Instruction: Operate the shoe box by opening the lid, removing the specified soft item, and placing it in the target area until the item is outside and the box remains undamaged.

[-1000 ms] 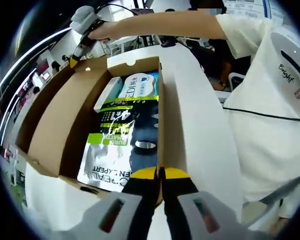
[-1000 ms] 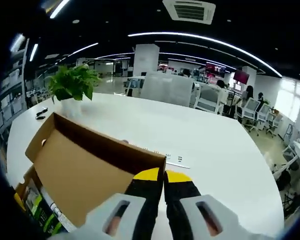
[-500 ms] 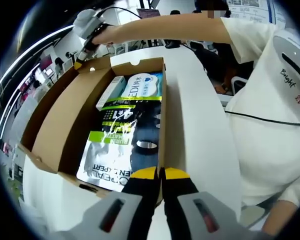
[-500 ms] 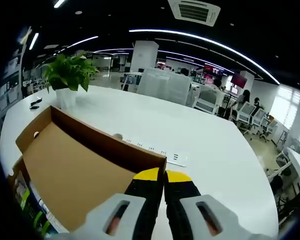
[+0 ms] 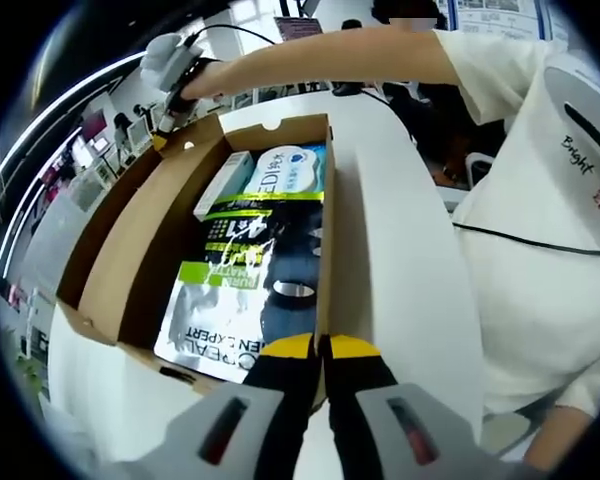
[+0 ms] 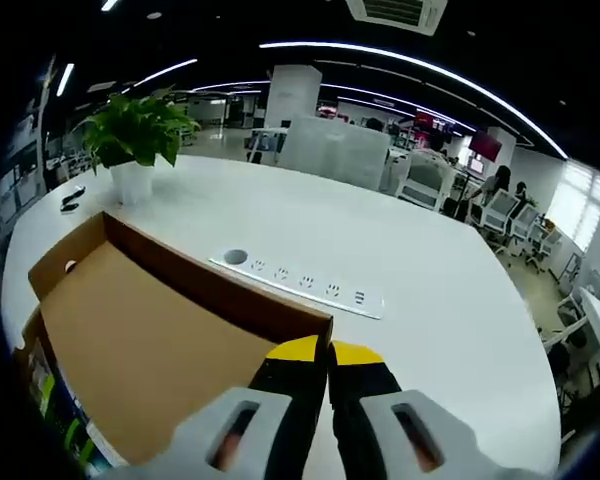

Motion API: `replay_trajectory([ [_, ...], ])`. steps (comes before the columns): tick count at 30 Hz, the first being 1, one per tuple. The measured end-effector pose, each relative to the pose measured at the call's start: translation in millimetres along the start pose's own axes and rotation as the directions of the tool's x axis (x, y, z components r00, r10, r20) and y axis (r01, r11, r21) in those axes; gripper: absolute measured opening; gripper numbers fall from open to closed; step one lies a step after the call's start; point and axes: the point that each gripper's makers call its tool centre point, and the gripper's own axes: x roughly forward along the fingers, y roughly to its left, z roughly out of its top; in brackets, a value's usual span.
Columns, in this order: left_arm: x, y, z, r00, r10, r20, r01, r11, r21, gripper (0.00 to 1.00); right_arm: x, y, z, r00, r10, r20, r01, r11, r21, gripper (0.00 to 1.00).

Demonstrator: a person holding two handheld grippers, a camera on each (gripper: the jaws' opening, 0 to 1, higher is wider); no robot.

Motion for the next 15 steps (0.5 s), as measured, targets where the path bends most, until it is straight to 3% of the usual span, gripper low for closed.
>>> replay_trajectory([
  [3,-0.2,-0.4,-0.1,1.0,0.002,0.001,-0.002,1.0,0.009,0.03,6.6,0.3,-5.0,0.999,0.048,-0.012,-0.047,0.997,0.061,0.0],
  [13,-0.8,-0.2,-0.4,1.0,-0.012,0.001,0.012,1.0,-0.01,0.03,21.6,1.2,-8.9,0.998,0.058,-0.031,-0.059,0.998,-0.013,0.02],
  [15,-0.8,-0.3,-0.5,1.0,-0.009,-0.002,0.009,1.0,-0.01,0.03,22.5,4.4,-10.9,0.998,0.054,-0.036,-0.057,0.996,-0.071,0.03],
])
